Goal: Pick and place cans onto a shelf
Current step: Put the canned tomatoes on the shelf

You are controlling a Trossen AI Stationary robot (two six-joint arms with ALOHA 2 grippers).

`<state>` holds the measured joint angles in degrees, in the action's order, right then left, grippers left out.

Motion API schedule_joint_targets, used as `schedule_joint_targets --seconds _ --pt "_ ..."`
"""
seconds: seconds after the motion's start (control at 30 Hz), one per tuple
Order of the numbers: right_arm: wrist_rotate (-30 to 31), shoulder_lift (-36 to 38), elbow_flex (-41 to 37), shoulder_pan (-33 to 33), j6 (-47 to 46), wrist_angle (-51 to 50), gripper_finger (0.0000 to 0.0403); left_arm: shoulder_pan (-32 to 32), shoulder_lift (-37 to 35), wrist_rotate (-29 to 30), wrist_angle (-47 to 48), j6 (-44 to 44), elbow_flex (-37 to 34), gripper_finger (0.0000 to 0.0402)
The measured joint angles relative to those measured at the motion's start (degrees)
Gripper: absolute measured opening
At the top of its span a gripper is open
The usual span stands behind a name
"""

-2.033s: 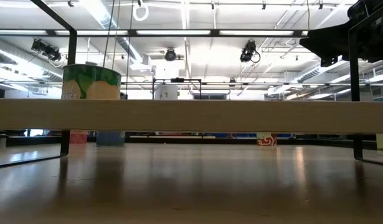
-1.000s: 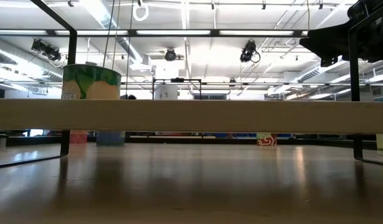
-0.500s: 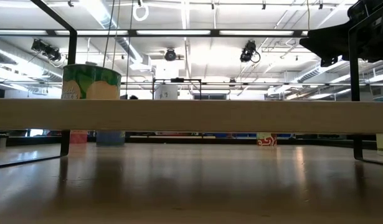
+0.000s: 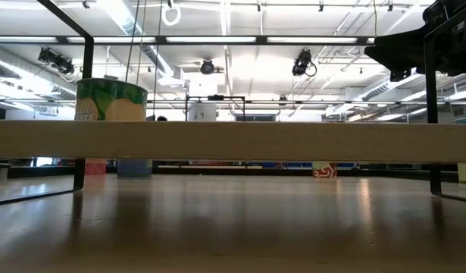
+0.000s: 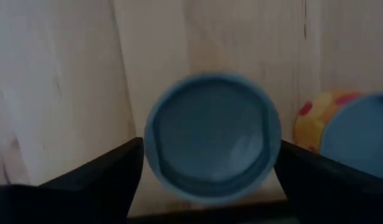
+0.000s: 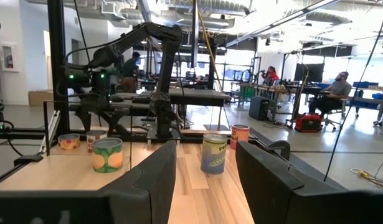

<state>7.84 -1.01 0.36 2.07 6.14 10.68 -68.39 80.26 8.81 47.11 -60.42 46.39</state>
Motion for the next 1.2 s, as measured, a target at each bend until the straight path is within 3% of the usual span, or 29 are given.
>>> schedule_joint_targets --seconds 0.4,0.63,0.83,1.03,1.2 --pt "0.0 0.0 0.02 0.0 0.01 0.0 0.0174 3.56 3.5 -0.72 -3.92 2.57 0.0 0.0342" --pt "0.0 0.0 0.01 0.0 0.01 0.0 0.0174 4.98 3.5 -6.09 0.84 2.57 3.14 0.0285" --pt "0.0 0.0 0.0 0.0 0.01 0.0 0.0174 6.49 3.5 -5.54 11.97 2.63 12.9 0.0286" --pt "0.0 0.0 0.0 0.01 0.01 -0.01 0.0174 8.77 3.5 -2.9 27.16 2.94 29.56 0.0291" --pt "0.0 0.01 0.0 0.0 0.01 0.0 0.0174 13.77 3.48 0.12 30.61 4.2 42.2 0.029"
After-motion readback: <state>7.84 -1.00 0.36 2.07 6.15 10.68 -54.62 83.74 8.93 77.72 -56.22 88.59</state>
